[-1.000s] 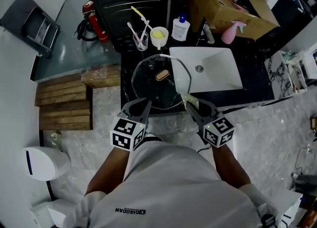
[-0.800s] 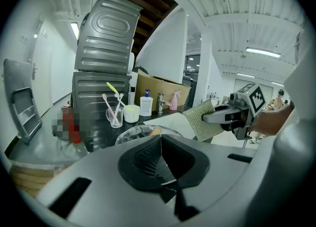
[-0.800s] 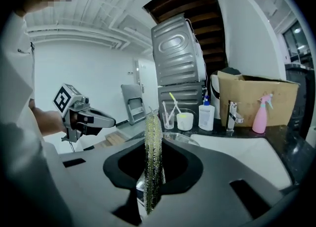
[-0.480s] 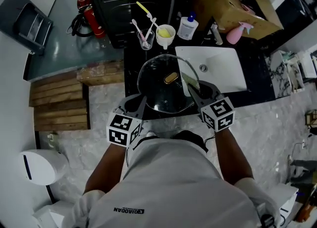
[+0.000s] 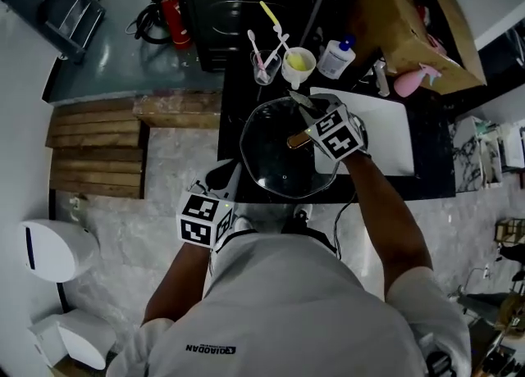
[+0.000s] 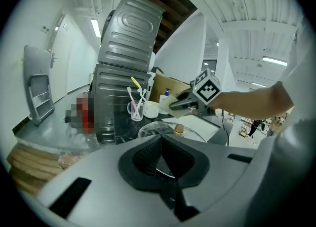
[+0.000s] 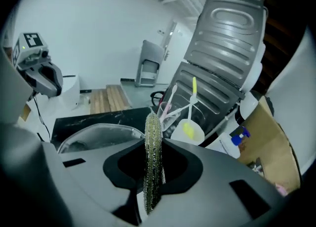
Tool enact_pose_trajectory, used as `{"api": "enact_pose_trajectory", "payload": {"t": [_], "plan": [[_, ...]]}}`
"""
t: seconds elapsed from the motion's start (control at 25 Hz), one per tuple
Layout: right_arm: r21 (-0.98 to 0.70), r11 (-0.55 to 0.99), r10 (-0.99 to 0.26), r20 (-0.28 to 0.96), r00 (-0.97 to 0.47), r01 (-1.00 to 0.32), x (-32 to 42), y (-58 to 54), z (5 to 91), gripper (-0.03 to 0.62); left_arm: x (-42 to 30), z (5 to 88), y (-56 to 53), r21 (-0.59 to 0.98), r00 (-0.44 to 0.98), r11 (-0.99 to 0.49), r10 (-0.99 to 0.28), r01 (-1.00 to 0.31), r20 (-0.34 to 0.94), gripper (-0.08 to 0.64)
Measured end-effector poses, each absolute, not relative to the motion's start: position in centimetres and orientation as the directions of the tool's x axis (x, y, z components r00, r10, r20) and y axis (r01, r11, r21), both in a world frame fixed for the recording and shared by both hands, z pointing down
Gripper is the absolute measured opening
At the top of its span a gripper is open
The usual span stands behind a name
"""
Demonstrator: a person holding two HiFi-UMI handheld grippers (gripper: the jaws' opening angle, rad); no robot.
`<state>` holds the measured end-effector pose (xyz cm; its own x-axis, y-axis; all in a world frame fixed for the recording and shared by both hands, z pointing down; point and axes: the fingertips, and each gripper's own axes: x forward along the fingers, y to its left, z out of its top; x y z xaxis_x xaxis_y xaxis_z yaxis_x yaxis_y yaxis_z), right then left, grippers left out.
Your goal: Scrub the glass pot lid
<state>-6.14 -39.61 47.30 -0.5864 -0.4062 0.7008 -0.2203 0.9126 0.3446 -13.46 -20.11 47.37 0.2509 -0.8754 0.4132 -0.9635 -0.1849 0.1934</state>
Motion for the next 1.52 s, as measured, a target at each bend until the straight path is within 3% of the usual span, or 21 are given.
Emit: {"api": "enact_pose_trajectory", "payload": {"t": [0.36, 1.08, 1.52], "plan": [[0.42, 0.906, -0.402, 0.826, -0.395, -0.043, -9.5, -43.3, 54.3, 0.081, -16.9, 47.5, -18.2, 0.194, 0.172, -0.096, -0.889, -0.976, 0.424, 0.017], [0.157, 0.957, -0.239, 0.904, -0.354, -0.244, -9.8, -43.3, 58.2, 0.081, -19.6, 48.3, -16.6, 0.204, 0.136, -0.051, -0.892, -0.978, 0.43, 0.017], [0.145, 0.986, -0.165, 0.93, -0.329, -0.086, -12.4, -40.5, 58.4, 0.081, -19.5, 48.2, -15.3, 0.204, 0.123, -0.036, -0.895, -0.978, 0.428, 0.017]]}}
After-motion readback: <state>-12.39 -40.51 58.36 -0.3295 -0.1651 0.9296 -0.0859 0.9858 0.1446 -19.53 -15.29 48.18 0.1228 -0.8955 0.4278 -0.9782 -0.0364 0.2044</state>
